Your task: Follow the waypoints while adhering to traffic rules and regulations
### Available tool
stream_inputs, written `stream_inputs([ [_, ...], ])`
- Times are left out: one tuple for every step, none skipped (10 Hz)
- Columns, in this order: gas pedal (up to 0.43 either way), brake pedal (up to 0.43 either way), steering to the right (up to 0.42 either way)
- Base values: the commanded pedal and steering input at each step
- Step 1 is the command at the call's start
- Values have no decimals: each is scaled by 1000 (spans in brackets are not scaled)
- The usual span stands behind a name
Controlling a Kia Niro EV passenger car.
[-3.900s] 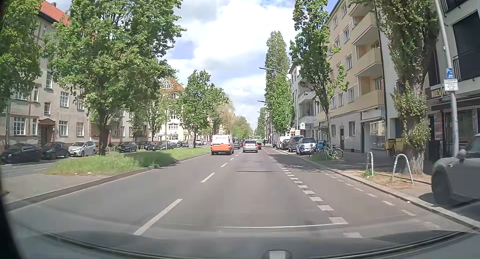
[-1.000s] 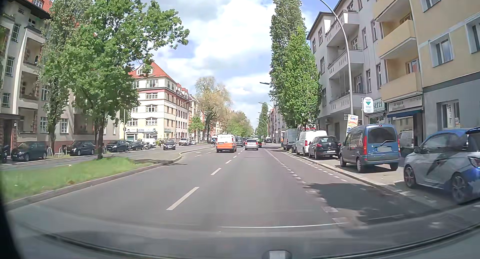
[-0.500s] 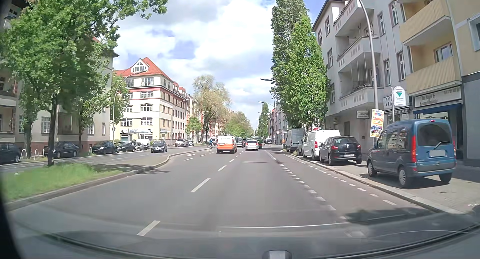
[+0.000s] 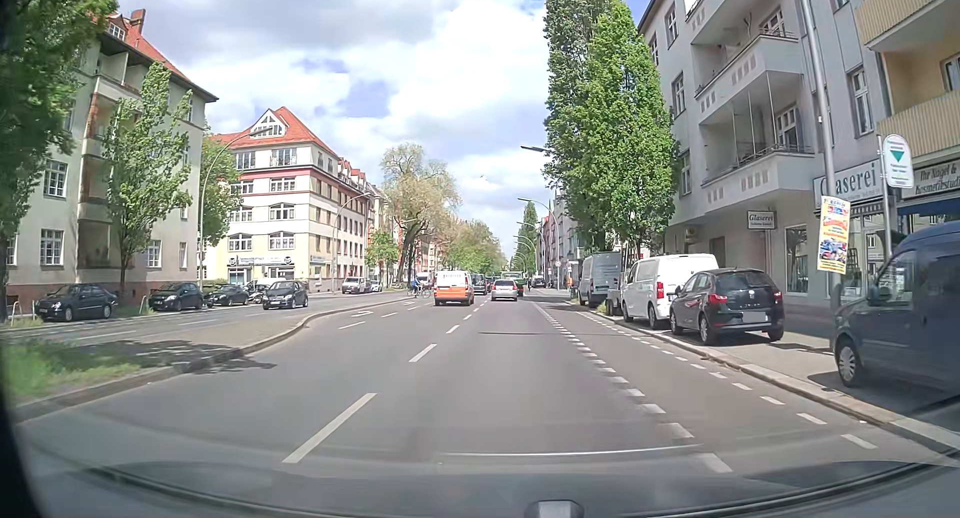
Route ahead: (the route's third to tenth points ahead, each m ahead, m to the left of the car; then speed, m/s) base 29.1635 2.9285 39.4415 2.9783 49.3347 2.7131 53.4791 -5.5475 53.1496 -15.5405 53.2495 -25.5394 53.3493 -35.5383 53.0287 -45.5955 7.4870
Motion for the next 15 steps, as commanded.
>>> stream_inputs([
  [0,18,0],
  [429,18,0],
  [622,18,0],
  [512,18,0],
  [110,18,-1],
  [0,18,0],
  [220,18,0],
  [390,18,0],
  [390,18,0],
  [390,18,0],
  [390,18,0],
  [378,18,0],
  [331,18,0],
  [287,18,0],
  [280,18,0],
])
